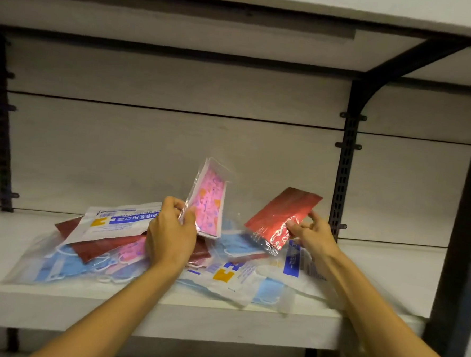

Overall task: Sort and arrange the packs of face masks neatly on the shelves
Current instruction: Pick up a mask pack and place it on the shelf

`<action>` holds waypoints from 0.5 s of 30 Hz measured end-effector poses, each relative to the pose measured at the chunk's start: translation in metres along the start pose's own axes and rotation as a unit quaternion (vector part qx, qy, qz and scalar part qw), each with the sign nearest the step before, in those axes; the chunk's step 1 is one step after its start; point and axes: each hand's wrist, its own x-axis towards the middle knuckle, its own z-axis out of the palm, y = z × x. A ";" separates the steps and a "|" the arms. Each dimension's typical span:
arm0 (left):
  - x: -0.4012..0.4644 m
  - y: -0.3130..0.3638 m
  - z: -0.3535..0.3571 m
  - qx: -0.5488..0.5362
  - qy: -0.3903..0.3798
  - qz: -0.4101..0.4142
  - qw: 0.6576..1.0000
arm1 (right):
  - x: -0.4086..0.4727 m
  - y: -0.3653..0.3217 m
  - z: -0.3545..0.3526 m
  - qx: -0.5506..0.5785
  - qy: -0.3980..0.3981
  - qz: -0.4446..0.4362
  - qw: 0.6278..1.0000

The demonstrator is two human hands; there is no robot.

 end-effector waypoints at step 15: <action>0.016 -0.017 -0.055 -0.211 0.057 -0.183 0.958 | -0.050 -0.076 0.019 -0.028 -0.046 -0.099 0.994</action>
